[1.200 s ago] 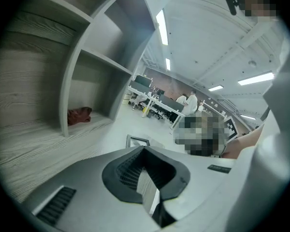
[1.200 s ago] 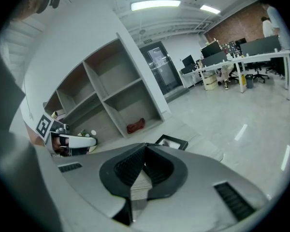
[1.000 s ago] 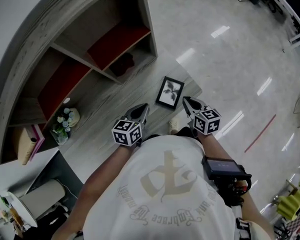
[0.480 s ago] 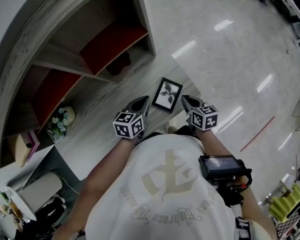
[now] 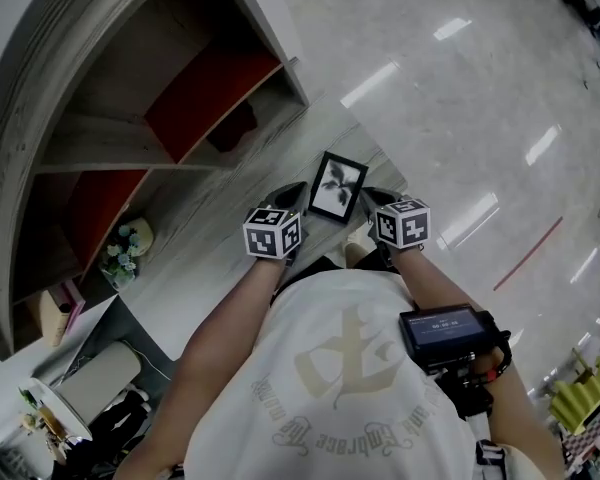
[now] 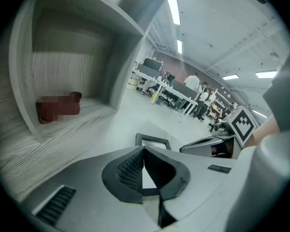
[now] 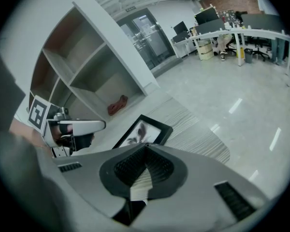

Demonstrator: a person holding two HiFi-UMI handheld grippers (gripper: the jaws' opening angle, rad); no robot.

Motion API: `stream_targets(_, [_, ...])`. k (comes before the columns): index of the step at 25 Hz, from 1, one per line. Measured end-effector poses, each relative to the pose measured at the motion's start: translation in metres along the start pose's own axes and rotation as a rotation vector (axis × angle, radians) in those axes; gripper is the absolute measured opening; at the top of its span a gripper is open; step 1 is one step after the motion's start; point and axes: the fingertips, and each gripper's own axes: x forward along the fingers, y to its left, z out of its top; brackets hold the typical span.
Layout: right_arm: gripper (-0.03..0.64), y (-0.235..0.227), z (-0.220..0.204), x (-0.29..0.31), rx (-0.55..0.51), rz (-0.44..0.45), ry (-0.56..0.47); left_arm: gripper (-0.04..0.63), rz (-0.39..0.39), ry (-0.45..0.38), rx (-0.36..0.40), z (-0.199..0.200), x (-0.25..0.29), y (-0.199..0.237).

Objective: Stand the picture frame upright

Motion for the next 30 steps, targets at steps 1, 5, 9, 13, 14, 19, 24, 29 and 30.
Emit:
stream_targets(1, [0.006, -0.002, -0.001, 0.001, 0.014, -0.008, 0.004, 0.012, -0.003, 0.021, 0.006, -0.003, 0.005, 0.0])
stream_targets(5, [0.099, -0.005, -0.003, 0.011, 0.032, -0.027, 0.028, 0.114, 0.011, 0.099, 0.027, -0.016, 0.023, 0.005])
stream_targets(9, [0.177, -0.023, -0.007, 0.033, 0.038, -0.064, 0.073, 0.164, 0.03, 0.163, 0.036, -0.027, 0.055, 0.018])
stream_targets(13, [0.193, -0.023, -0.01, 0.043, 0.022, -0.097, 0.101, 0.164, 0.017, 0.202, 0.041, -0.032, 0.069, 0.023])
stream_targets(14, [0.193, -0.02, -0.01, 0.043, 0.012, -0.104, 0.104, 0.164, 0.017, 0.208, 0.046, -0.032, 0.069, 0.022])
stream_targets(19, [0.193, -0.018, -0.006, 0.041, -0.004, -0.132, 0.098, 0.164, 0.011, 0.24, 0.073, -0.034, 0.071, 0.017])
stream_targets(24, [0.192, -0.015, -0.004, 0.045, -0.098, -0.189, 0.138, 0.152, 0.013, 0.253, 0.083, -0.038, 0.07, 0.016])
stream_targets(29, [0.147, -0.017, 0.0, 0.045, -0.101, -0.219, 0.124, 0.129, 0.007, 0.241, 0.036, -0.036, 0.067, 0.017])
stream_targets(30, [0.139, -0.016, 0.0, 0.046, -0.092, -0.21, 0.123, 0.121, 0.004, 0.241, 0.021, -0.037, 0.066, 0.018])
